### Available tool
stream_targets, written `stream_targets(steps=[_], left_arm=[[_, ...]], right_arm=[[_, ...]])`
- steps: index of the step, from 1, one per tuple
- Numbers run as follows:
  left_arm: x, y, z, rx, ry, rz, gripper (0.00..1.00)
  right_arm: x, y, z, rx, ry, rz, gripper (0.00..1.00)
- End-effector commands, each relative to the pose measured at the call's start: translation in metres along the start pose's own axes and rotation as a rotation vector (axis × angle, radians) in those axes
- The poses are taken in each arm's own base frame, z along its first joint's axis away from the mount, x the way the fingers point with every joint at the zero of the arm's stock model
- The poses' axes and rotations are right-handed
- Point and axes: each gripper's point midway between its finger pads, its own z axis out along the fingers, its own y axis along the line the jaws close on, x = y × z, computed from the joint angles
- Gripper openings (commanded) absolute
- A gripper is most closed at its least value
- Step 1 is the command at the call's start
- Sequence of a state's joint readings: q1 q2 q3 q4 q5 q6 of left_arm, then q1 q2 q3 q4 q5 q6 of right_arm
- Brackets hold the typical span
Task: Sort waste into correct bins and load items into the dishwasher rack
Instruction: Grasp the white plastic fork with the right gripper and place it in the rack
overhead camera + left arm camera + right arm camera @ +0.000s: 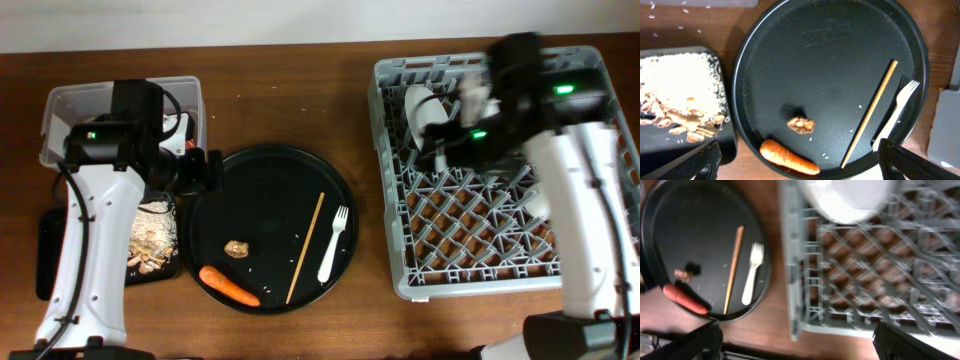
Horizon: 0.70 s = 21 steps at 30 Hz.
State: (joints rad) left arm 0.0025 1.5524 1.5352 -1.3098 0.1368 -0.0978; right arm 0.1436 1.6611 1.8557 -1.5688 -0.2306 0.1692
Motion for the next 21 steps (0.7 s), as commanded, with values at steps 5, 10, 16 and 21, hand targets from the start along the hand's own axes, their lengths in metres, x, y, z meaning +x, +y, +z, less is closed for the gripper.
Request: stream_targets(steps=[5, 10, 16, 21], left_arm=[[0.002, 0.032, -0.003, -0.119, 0.005, -0.058, 0.99], [0.002, 0.032, -0.003, -0.119, 0.005, -0.057, 0.99], [0.001, 0.032, -0.003, -0.119, 0.001, -0.057, 0.99], [0.001, 0.032, -0.003, -0.119, 0.001, -0.057, 0.99]], right_arm=[[0.071, 0.108, 0.158, 0.062, 0.156, -0.148, 0.99], [0.079, 0.105, 0.226, 0.140, 0.213, -0.026, 0.86], [0.085, 0.094, 0.268, 0.193, 0.267, 0.004, 0.61], [0.089, 0.088, 0.277, 0.225, 0.286, 0.051, 0.20]])
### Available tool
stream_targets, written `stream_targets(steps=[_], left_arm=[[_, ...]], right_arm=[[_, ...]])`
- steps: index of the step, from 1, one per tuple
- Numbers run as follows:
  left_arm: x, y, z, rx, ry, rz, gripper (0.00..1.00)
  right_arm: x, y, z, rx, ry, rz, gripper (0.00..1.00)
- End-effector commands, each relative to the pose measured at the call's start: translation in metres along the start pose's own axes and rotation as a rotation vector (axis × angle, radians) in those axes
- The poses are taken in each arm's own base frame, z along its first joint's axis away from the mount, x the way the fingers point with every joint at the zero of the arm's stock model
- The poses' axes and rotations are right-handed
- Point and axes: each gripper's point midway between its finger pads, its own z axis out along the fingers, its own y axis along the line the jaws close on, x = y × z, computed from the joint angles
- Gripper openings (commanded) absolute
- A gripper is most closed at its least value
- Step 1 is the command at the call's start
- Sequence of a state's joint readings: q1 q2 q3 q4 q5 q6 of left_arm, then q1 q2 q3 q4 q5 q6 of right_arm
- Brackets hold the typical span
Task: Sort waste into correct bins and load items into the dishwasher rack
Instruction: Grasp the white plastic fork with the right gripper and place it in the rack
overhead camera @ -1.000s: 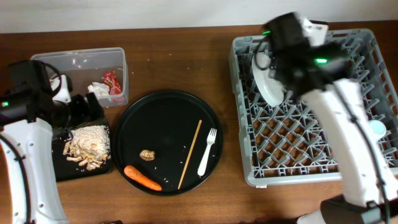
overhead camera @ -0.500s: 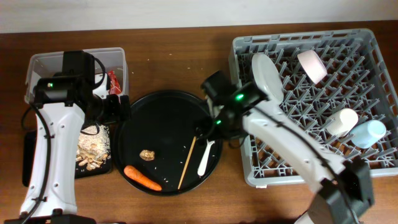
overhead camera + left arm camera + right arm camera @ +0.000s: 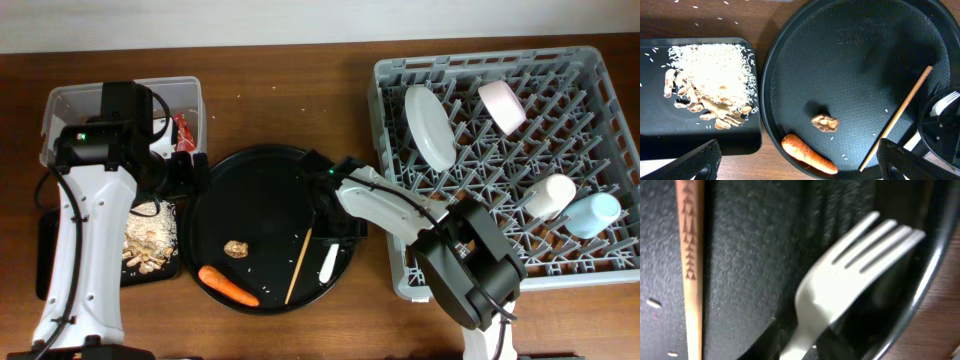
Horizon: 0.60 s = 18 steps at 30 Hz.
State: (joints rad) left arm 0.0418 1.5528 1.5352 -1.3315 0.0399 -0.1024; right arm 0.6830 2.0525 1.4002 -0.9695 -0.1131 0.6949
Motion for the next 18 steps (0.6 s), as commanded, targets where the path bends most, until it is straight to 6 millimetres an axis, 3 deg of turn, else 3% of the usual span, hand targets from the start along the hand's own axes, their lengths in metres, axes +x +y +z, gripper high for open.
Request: stream_targets(steps=[1, 2, 5, 7, 10, 11, 13, 17, 18], left_arm=[[-0.002, 0.003, -0.001, -0.011, -0.007, -0.013, 0.99], [-0.002, 0.003, -0.001, -0.011, -0.007, -0.013, 0.99], [-0.002, 0.003, -0.001, -0.011, -0.006, -0.013, 0.99], [-0.002, 0.003, -0.001, -0.011, -0.006, -0.013, 0.99], [-0.002, 0.003, -0.001, -0.011, -0.006, -0.013, 0.99], [-0.002, 0.003, -0.001, -0.011, -0.006, -0.013, 0.99], [-0.002, 0.003, -0.001, -0.011, -0.006, -0.013, 0.99], [-0.002, 0.003, -0.001, -0.011, -0.005, -0.013, 0.99], [-0.002, 0.003, -0.001, -0.011, -0.005, -0.013, 0.99]], right_arm=[[0.003, 0.000, 0.011, 0.009, 0.025, 0.020, 0.11], [0.001, 0.002, 0.006, -0.001, 0.012, 0.019, 0.07], [-0.023, 0.001, -0.044, -0.011, -0.094, 0.027, 0.04], [-0.034, -0.032, -0.107, 0.072, -0.205, 0.036, 0.04], [-0.032, -0.100, -0.153, 0.181, -0.250, 0.083, 0.04], [-0.033, -0.124, -0.158, 0.210, -0.218, 0.029, 0.07], [-0.033, -0.141, -0.150, 0.228, -0.168, -0.042, 0.08], [-0.037, -0.142, -0.119, 0.214, -0.157, -0.089, 0.12], [-0.038, -0.142, -0.118, 0.213, -0.162, -0.089, 0.19]])
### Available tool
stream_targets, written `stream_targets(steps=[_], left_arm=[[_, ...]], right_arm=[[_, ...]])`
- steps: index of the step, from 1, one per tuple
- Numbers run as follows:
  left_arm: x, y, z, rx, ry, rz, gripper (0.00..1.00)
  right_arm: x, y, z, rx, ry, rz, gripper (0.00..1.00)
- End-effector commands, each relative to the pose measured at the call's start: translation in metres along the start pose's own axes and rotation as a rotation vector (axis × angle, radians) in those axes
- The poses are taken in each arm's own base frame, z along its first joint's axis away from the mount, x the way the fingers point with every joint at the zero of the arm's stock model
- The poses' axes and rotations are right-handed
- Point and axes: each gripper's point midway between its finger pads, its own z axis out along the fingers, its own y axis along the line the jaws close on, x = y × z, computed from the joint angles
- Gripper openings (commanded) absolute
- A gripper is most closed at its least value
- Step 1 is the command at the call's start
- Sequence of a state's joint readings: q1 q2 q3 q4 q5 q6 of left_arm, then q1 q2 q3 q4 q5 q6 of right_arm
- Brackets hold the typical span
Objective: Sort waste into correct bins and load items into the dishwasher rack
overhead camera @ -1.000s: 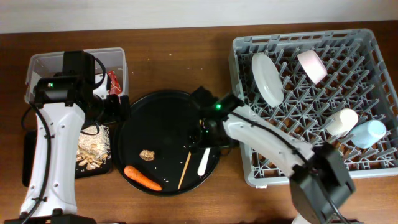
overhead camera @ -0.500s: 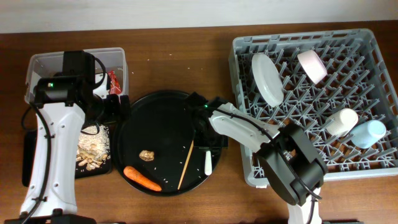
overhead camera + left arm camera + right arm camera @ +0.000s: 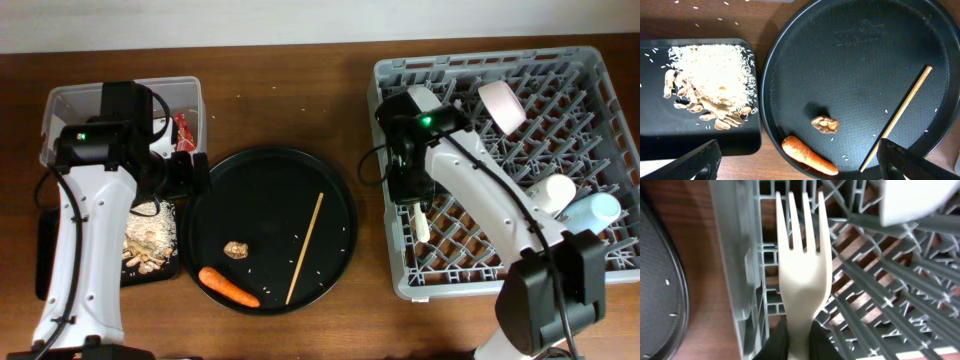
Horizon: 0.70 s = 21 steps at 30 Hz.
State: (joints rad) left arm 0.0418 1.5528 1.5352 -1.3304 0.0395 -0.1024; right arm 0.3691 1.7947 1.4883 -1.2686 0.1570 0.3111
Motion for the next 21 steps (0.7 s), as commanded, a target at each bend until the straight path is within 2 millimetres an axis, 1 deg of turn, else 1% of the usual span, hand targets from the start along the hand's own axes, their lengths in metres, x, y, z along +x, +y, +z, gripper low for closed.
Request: stream_targets(steps=[1, 2, 3, 4, 5, 6, 7, 8, 9, 10, 12, 14, 15, 16, 17, 18, 20, 21], left_arm=[[-0.001, 0.003, -0.001, -0.011, -0.004, -0.013, 0.99], [-0.001, 0.003, -0.001, -0.011, -0.004, -0.013, 0.99], [-0.001, 0.003, -0.001, -0.011, -0.004, -0.013, 0.99], [-0.002, 0.003, -0.001, -0.010, -0.005, -0.013, 0.99], [-0.001, 0.003, -0.001, -0.011, -0.005, -0.013, 0.99], [-0.001, 0.003, -0.001, -0.011, -0.005, -0.013, 0.99], [-0.002, 0.003, -0.001, -0.010, -0.005, -0.013, 0.99], [-0.001, 0.003, -0.001, -0.010, -0.005, -0.013, 0.99], [-0.001, 0.003, -0.001, -0.010, -0.004, -0.013, 0.99], [-0.002, 0.003, -0.001, -0.010, -0.005, -0.013, 0.99], [-0.002, 0.003, -0.001, -0.010, -0.005, -0.013, 0.99], [-0.001, 0.003, -0.001, -0.011, -0.005, -0.013, 0.99], [-0.002, 0.003, -0.001, -0.011, -0.006, -0.013, 0.99], [-0.002, 0.003, -0.001, -0.010, -0.009, -0.013, 0.99], [-0.003, 0.003, -0.001, -0.010, -0.010, -0.013, 0.99], [-0.003, 0.002, -0.001, -0.010, -0.013, -0.012, 0.99], [-0.003, 0.002, -0.001, -0.010, -0.012, -0.013, 0.99], [-0.003, 0.002, -0.001, -0.010, -0.012, -0.013, 0.99]], right_arm=[[-0.002, 0.002, 0.003, 0.000, -0.017, -0.021, 0.61], [-0.008, 0.002, 0.002, -0.003, -0.039, -0.017, 0.66], [-0.013, 0.005, -0.008, -0.019, -0.055, -0.011, 0.67], [-0.022, 0.019, -0.034, -0.094, -0.101, -0.012, 0.68], [-0.029, 0.040, -0.057, -0.177, -0.149, -0.002, 0.68], [-0.033, 0.080, -0.081, -0.304, -0.199, -0.062, 0.68], [-0.029, 0.108, -0.087, -0.357, -0.213, -0.056, 0.68], [-0.021, 0.133, -0.084, -0.373, -0.199, -0.044, 0.69], [-0.012, 0.155, -0.073, -0.372, -0.159, -0.026, 0.69], [-0.005, 0.169, -0.058, -0.349, -0.113, 0.004, 0.69], [0.013, 0.195, -0.016, -0.288, -0.001, 0.061, 0.69], [0.023, 0.206, 0.009, -0.244, 0.062, 0.083, 0.69], [0.033, 0.215, 0.032, -0.218, 0.124, 0.089, 0.69], [0.036, 0.218, 0.049, -0.191, 0.153, 0.084, 0.68], [0.037, 0.219, 0.061, -0.177, 0.167, 0.083, 0.64], [0.039, 0.221, 0.070, -0.164, 0.179, 0.081, 0.59], [0.042, 0.222, 0.079, -0.149, 0.193, 0.076, 0.58], [0.044, 0.223, 0.086, -0.141, 0.201, 0.072, 0.56]])
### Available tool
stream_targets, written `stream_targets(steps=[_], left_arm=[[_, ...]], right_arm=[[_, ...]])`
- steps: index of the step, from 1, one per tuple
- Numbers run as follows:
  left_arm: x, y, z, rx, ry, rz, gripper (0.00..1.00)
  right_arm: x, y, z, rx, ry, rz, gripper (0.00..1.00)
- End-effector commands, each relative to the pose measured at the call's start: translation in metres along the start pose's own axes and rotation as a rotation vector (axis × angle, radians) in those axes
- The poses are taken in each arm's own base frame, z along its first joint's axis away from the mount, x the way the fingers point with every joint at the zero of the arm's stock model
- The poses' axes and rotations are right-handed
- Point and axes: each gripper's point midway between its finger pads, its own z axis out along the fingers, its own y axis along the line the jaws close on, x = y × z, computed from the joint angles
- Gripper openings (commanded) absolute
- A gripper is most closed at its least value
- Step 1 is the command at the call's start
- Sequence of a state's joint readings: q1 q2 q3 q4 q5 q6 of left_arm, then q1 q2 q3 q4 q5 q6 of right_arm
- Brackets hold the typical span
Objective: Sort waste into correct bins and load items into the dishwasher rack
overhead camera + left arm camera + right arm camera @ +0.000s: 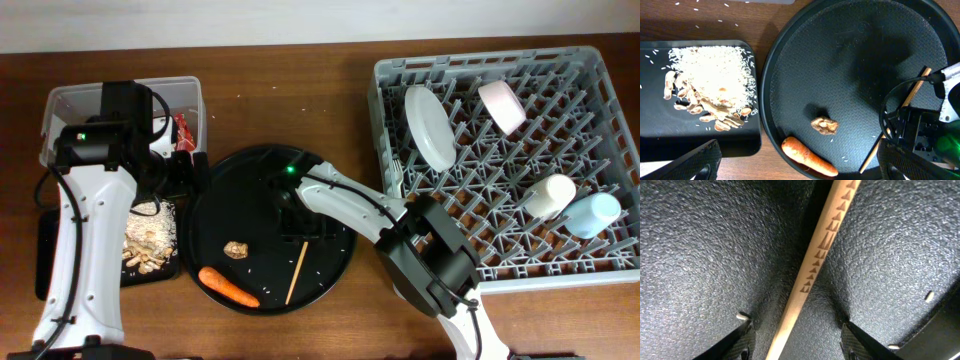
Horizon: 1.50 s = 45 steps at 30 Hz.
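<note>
A wooden chopstick lies on the black round plate. My right gripper is open and low over it, with one finger on each side of the stick. The stick's lower end shows past that gripper. A carrot and a brown food scrap lie at the plate's front left. A white fork stands in the left edge of the grey dish rack. My left gripper hangs open above the plate's left rim, holding nothing.
A black tray with rice and scraps sits left of the plate, and a clear bin stands behind it. The rack holds a white plate, a pink cup, a white cup and a blue cup.
My right gripper was shut on the fork at the rack's left edge. Now the fork stands in the rack and the gripper is open astride the chopstick on the plate. The left arm has not moved.
First the fork lay on the plate beside the chopstick while my right arm was over the rack. Then the right gripper was at the fork on the plate, then held it over the rack's left edge. Now the fork is racked and the gripper straddles the chopstick.
</note>
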State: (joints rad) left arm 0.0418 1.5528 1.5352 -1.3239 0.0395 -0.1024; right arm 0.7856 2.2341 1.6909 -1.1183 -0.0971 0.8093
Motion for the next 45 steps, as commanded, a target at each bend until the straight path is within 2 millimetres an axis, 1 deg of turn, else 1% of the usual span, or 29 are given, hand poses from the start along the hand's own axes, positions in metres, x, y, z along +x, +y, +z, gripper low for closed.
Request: stream_targets(steps=[1, 3, 5, 7, 8, 9, 10, 11, 12, 13, 15, 17, 21, 24, 25, 26, 27, 28, 30, 33, 34, 35, 37, 38, 39, 41, 42, 43, 45], left_arm=[[-0.002, 0.003, -0.001, -0.011, -0.006, -0.013, 0.99], [-0.002, 0.003, -0.001, -0.011, -0.005, -0.013, 0.99], [-0.002, 0.003, -0.001, -0.011, -0.005, -0.012, 0.99], [-0.001, 0.003, -0.001, -0.011, -0.005, -0.013, 0.99], [-0.001, 0.003, -0.001, -0.011, -0.002, -0.012, 0.99], [-0.001, 0.003, -0.001, -0.011, -0.002, -0.012, 0.99], [-0.001, 0.003, -0.001, -0.011, -0.002, -0.012, 0.99], [-0.001, 0.003, -0.001, -0.011, -0.004, -0.012, 0.99], [-0.001, 0.003, -0.001, -0.011, -0.003, -0.012, 0.99], [-0.001, 0.003, -0.001, -0.010, -0.003, -0.013, 0.99], [-0.001, 0.002, -0.001, -0.010, -0.002, -0.012, 0.99], [-0.001, 0.002, -0.001, -0.010, -0.002, -0.012, 0.99], [-0.001, 0.002, -0.001, -0.010, -0.001, -0.012, 0.99], [-0.001, 0.001, -0.001, -0.003, -0.001, -0.012, 0.99], [-0.001, 0.001, -0.001, -0.003, -0.001, -0.012, 0.99], [0.000, 0.001, -0.001, -0.003, 0.000, -0.012, 0.99], [0.000, 0.001, -0.001, -0.003, 0.002, -0.012, 0.99], [0.000, 0.001, -0.001, -0.003, 0.002, -0.013, 0.99], [0.003, -0.001, -0.001, 0.007, 0.012, -0.013, 0.99], [0.012, -0.013, -0.001, 0.066, 0.056, -0.084, 0.99], [0.020, -0.017, 0.000, 0.063, 0.086, -0.117, 0.99], [0.034, -0.024, 0.004, 0.054, 0.139, -0.165, 0.99], [0.068, -0.041, 0.025, 0.012, 0.258, -0.280, 0.99], [0.090, -0.046, 0.039, -0.030, 0.326, -0.379, 0.99], [0.116, -0.062, 0.063, -0.018, 0.397, -0.426, 0.99], [0.131, -0.074, 0.088, 0.013, 0.422, -0.475, 0.99], [0.133, -0.074, 0.094, 0.012, 0.418, -0.487, 0.99], [0.134, -0.076, 0.110, 0.025, 0.396, -0.498, 0.99], [0.146, -0.068, 0.130, -0.005, 0.391, -0.567, 0.99]], right_arm=[[0.007, 0.003, 0.020, 0.027, 0.029, -0.003, 0.43], [0.008, 0.003, 0.022, 0.024, 0.038, -0.003, 0.11], [0.008, 0.005, 0.019, 0.005, 0.055, 0.004, 0.04], [-0.001, 0.008, 0.002, -0.039, 0.038, 0.021, 0.04], [-0.015, 0.008, -0.026, -0.087, -0.008, 0.016, 0.04], [-0.033, 0.000, -0.073, -0.145, -0.084, -0.007, 0.04], [-0.042, -0.011, -0.106, -0.172, -0.135, -0.024, 0.04], [-0.047, -0.032, -0.140, -0.168, -0.196, -0.035, 0.04], [-0.045, -0.077, -0.177, -0.106, -0.265, -0.024, 0.04], [-0.040, -0.109, -0.191, -0.043, -0.279, -0.009, 0.04], [-0.031, -0.149, -0.196, 0.024, -0.226, -0.052, 0.04], [-0.026, -0.179, -0.182, 0.066, -0.141, -0.104, 0.04], [-0.029, -0.185, -0.142, 0.090, -0.091, -0.259, 0.04], [-0.044, -0.183, -0.127, 0.085, -0.141, -0.279, 0.05], [-0.052, -0.184, -0.129, 0.078, -0.168, -0.270, 0.14], [-0.055, -0.186, -0.129, 0.075, -0.175, -0.261, 0.28], [-0.056, -0.190, -0.129, 0.074, -0.176, -0.249, 0.52], [-0.057, -0.193, -0.129, 0.074, -0.174, -0.240, 0.56], [-0.058, -0.201, -0.139, 0.071, -0.184, -0.209, 0.57], [-0.054, -0.225, -0.199, 0.044, -0.321, -0.148, 0.59], [-0.049, -0.237, -0.212, 0.038, -0.356, -0.113, 0.66], [-0.043, -0.255, -0.223, 0.037, -0.376, -0.063, 0.68], [-0.037, -0.286, -0.227, 0.027, -0.368, 0.040, 0.68], [-0.036, -0.294, -0.225, -0.007, -0.358, 0.079, 0.68], [-0.036, -0.305, -0.224, -0.028, -0.355, 0.119, 0.68], [-0.036, -0.310, -0.225, -0.042, -0.355, 0.140, 0.68], [-0.036, -0.310, -0.225, -0.043, -0.355, 0.140, 0.68], [-0.036, -0.309, -0.225, -0.044, -0.355, 0.138, 0.68], [-0.036, -0.308, -0.224, -0.044, -0.354, 0.137, 0.68]])
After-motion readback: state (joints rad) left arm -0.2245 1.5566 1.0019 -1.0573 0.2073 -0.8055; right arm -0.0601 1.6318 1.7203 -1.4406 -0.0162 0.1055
